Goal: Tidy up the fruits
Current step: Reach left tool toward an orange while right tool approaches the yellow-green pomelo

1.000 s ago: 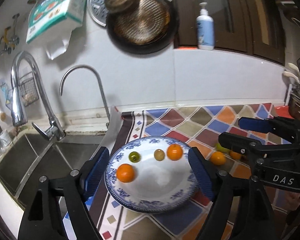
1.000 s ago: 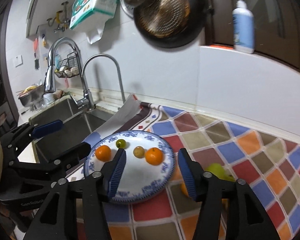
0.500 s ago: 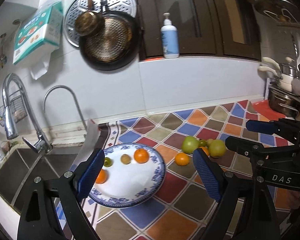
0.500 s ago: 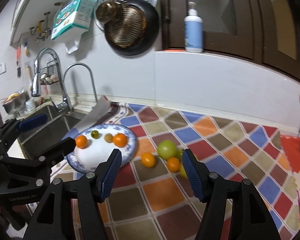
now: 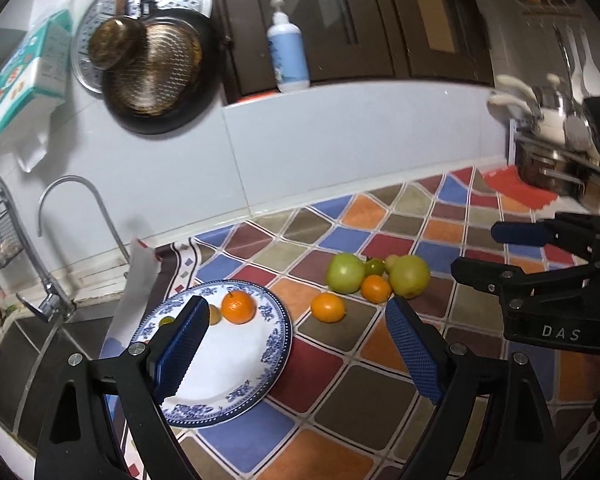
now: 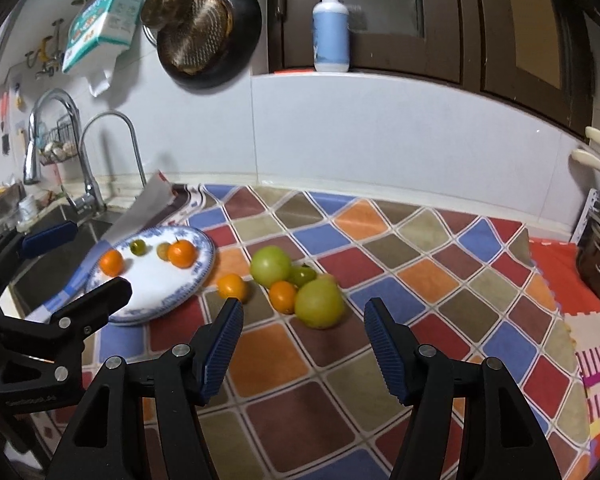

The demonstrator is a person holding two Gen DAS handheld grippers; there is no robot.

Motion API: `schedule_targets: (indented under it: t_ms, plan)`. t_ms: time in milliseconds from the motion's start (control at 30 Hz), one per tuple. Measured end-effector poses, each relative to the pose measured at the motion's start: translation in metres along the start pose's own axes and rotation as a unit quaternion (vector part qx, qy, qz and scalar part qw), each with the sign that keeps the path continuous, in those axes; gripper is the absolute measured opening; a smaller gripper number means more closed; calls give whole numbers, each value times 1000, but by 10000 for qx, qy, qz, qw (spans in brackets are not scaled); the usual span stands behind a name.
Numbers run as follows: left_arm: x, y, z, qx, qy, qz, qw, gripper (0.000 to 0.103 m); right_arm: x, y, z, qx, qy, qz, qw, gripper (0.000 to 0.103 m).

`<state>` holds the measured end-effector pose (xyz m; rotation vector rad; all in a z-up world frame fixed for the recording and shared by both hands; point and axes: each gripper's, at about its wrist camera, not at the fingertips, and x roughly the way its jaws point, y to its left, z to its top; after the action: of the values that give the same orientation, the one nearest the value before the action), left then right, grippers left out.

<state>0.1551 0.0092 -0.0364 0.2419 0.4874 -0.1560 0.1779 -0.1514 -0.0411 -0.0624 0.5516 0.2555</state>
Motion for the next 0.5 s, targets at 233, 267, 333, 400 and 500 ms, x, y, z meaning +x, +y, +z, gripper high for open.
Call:
schedule_targets:
  t_ms: [233, 267, 333, 400, 500]
  plan:
    - [35, -5, -7, 195, 289, -197, 9992, 86, 30, -6, -7, -110, 299, -96, 9994, 64]
    - [40, -6, -8, 242, 320, -241, 9989, 85, 33, -6, -8, -131, 321, -104, 9993, 64]
    - [51, -8, -10, 317, 382, -312, 9983, 80, 40, -6, -8, -188, 381, -113, 9990, 64]
    - [59, -9, -11, 358, 437, -391, 9976, 79, 49, -7, -9, -217, 448, -109, 9987, 64]
    - [76, -9, -13, 397, 589, -514, 9962, 75, 61, -7, -9, -301, 531, -83, 9981, 64]
